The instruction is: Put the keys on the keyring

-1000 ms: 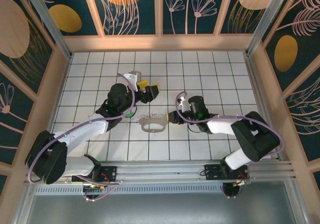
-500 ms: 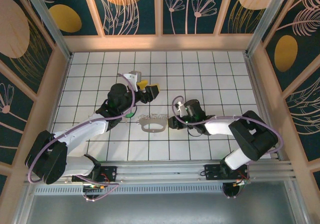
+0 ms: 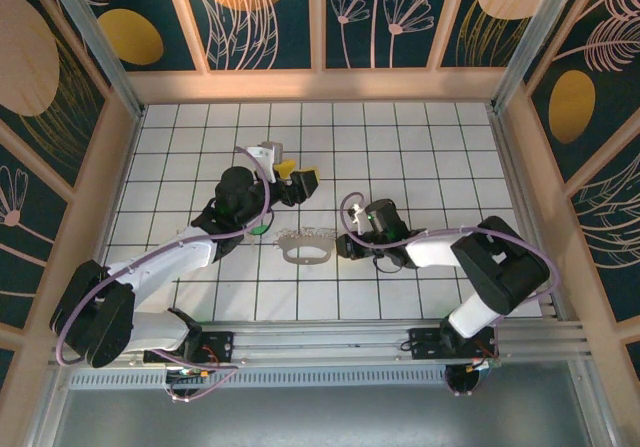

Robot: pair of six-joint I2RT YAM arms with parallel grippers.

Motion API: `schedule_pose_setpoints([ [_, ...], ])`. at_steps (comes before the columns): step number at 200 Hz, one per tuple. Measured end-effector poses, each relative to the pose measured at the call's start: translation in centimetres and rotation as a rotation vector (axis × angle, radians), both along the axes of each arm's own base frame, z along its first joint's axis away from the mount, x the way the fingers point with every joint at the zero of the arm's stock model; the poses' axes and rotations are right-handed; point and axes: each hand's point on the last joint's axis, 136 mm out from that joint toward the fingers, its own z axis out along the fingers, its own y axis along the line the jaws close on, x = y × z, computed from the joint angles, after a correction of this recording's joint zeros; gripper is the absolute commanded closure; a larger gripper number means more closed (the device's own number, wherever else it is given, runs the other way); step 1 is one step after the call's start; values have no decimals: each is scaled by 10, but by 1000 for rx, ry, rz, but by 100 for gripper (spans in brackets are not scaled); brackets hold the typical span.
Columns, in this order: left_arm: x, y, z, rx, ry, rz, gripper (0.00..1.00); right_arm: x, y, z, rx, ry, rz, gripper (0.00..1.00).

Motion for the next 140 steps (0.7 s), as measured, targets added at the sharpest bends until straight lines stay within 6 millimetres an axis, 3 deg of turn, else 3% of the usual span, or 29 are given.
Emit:
schedule_pose_setpoints([
  [38,0,0,0,0,0,0,20,0,1,-2,-3,4,2,85],
  [69,0,0,0,0,0,0,20,-2,1,-4,-8,11,4,100],
  [140,0,0,0,-1,2,0,20,3,1,2,-16,-15,-3,100],
])
